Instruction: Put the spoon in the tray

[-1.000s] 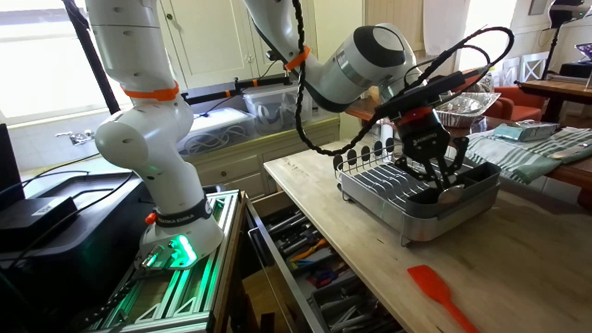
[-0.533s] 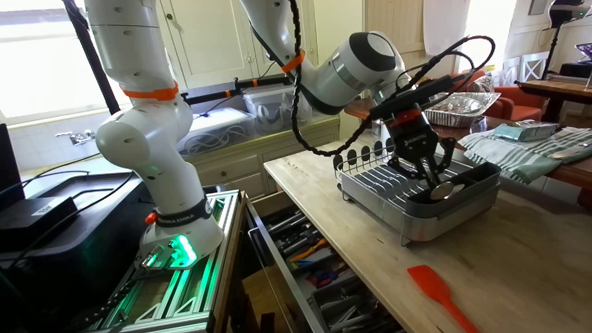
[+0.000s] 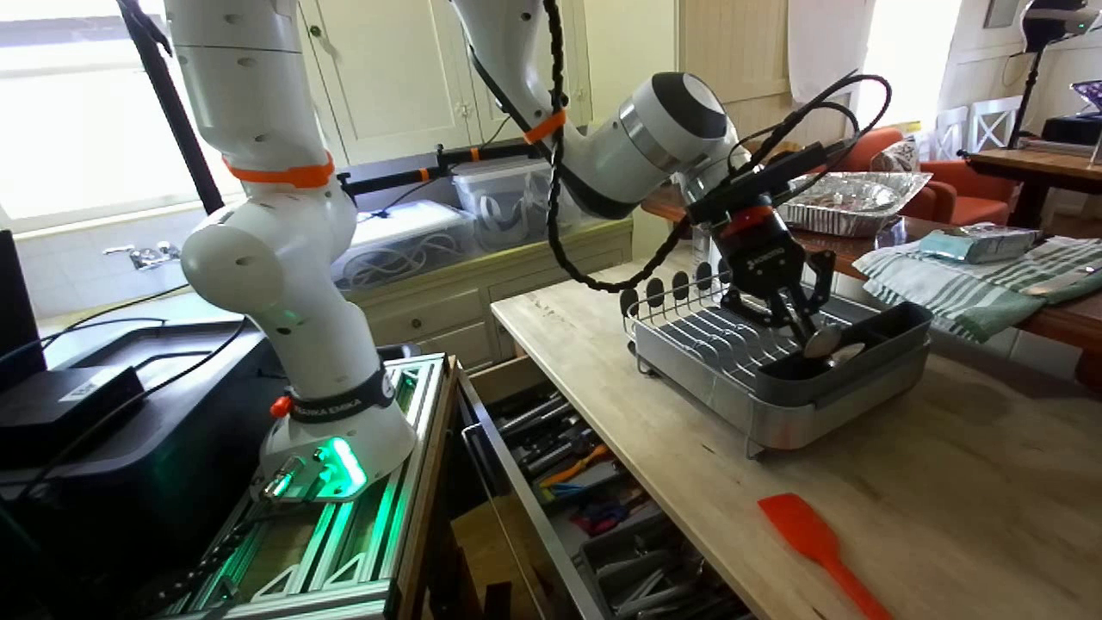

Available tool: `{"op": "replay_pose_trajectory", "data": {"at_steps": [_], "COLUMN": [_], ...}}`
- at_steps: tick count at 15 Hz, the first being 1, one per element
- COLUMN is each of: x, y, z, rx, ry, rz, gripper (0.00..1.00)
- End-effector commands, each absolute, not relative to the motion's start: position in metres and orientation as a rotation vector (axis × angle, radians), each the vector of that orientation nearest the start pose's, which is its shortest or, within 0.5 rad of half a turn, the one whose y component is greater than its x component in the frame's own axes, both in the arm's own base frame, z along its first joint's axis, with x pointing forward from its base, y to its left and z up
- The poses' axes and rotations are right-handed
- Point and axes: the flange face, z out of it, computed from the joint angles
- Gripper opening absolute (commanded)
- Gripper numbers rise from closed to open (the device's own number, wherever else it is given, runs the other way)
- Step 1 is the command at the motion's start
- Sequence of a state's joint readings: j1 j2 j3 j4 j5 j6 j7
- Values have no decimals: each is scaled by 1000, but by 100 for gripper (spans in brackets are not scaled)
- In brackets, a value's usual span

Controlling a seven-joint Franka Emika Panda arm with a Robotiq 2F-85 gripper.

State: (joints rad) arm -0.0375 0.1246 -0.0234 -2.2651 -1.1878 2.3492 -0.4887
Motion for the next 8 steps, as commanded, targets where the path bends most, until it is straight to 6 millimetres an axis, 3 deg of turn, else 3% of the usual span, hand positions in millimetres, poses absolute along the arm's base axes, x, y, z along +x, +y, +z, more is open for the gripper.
{"op": "replay_pose_trajectory", "data": {"at_steps": [1, 8], "x": [541, 547], "y": [-40, -30], "z": [294, 269], "rx": [1783, 1746], "ry": [1412, 1337], "rz": [-345, -409], "gripper": [2, 2]}}
